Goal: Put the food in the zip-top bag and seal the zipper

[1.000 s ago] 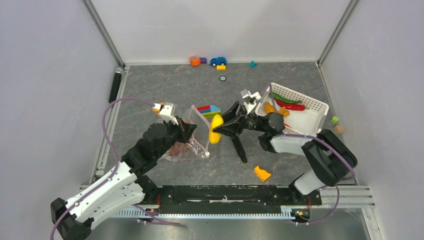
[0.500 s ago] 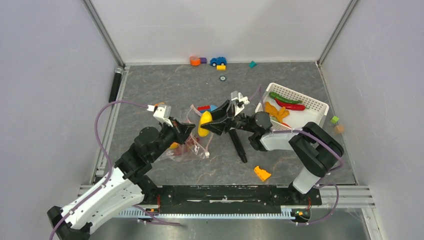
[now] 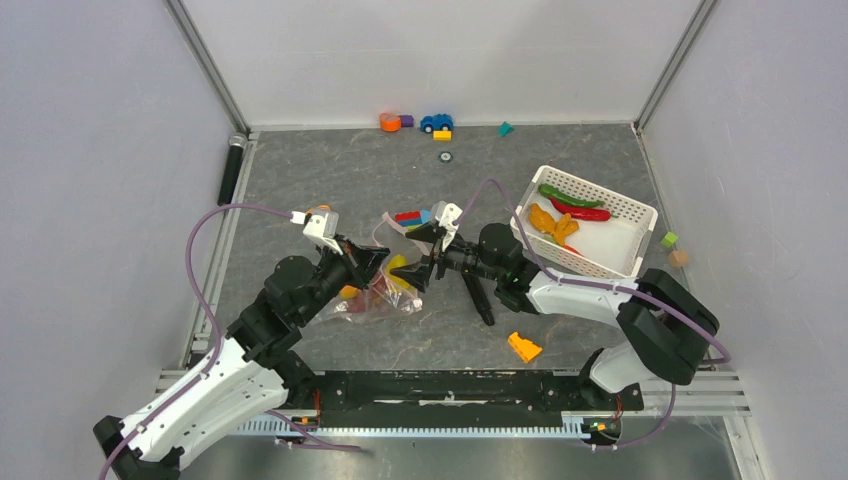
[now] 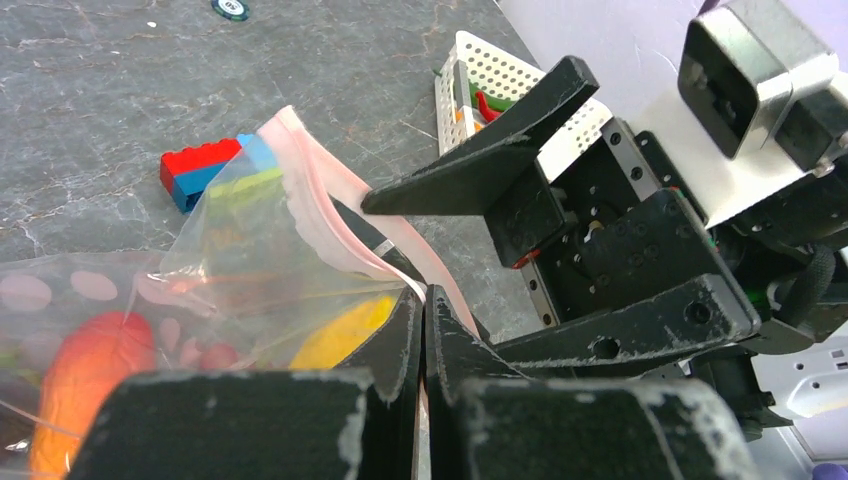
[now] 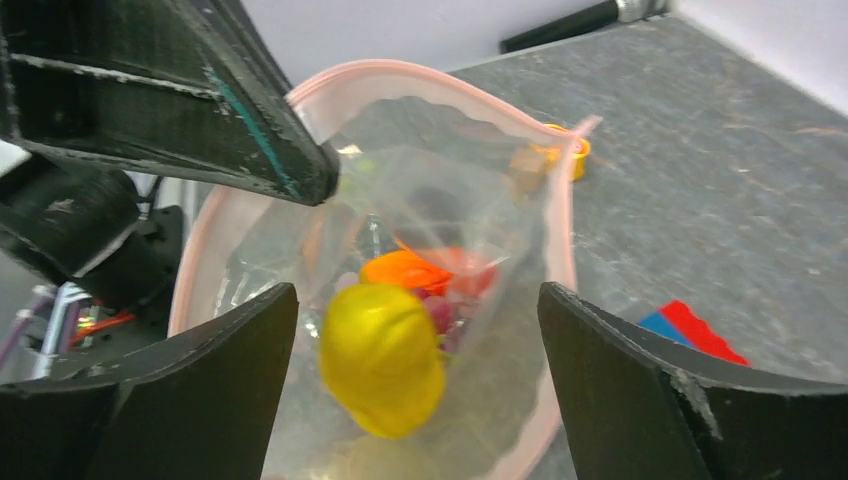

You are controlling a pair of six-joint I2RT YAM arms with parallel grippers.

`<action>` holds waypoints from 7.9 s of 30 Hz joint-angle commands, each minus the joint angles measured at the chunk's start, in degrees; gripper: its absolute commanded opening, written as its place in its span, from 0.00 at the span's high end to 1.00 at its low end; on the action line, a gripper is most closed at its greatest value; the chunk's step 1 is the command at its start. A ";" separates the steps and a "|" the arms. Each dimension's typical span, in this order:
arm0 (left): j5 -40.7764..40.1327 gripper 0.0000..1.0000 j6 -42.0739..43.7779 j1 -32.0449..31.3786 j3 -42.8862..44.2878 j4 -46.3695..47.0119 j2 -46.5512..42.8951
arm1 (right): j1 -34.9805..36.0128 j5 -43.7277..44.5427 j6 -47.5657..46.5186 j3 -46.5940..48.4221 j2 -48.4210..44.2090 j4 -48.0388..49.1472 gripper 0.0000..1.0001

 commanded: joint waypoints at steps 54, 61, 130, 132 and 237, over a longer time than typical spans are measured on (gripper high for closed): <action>-9.33 0.96 -0.84 -0.20 -3.37 2.85 -3.81 | -52.50 10.82 -38.77 14.14 7.15 -44.15 0.05; -9.32 0.96 -0.69 -0.17 -3.17 2.88 -3.04 | -50.28 12.15 -47.31 15.22 9.97 -42.83 0.16; 7.13 0.98 -4.27 -0.24 14.43 4.45 18.19 | -45.82 -26.87 -29.62 4.81 -10.96 -16.31 1.00; 11.59 0.98 -4.01 -0.24 16.75 4.39 19.51 | -44.44 -30.52 -23.79 4.07 -12.42 -11.60 1.00; 2.34 0.98 -5.35 -0.24 15.95 1.88 15.42 | -2.28 36.38 3.21 8.71 -18.35 -38.45 0.02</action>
